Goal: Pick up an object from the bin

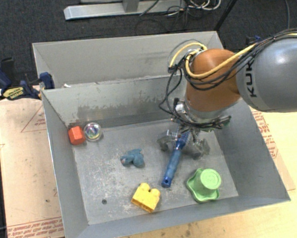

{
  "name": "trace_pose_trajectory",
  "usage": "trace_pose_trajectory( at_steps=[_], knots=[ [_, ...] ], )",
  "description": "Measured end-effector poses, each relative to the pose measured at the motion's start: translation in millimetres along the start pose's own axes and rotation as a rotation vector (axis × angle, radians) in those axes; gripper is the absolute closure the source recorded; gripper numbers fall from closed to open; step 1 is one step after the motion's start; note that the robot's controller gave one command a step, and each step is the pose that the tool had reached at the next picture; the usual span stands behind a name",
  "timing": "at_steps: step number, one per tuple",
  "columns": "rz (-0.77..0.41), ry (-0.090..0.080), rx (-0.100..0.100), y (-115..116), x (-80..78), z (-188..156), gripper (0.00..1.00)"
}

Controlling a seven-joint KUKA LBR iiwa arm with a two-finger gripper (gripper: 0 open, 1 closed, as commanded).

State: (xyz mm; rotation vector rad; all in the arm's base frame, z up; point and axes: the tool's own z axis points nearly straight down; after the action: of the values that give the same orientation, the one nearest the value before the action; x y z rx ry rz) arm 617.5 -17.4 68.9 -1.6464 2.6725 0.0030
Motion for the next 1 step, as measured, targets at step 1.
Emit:
trace_pose_trajectory(
  at_steps=[1],
  knots=[
    [0.005,-0.003,0.000,-0.1,-1.0,-0.2,0.00]
  ],
)
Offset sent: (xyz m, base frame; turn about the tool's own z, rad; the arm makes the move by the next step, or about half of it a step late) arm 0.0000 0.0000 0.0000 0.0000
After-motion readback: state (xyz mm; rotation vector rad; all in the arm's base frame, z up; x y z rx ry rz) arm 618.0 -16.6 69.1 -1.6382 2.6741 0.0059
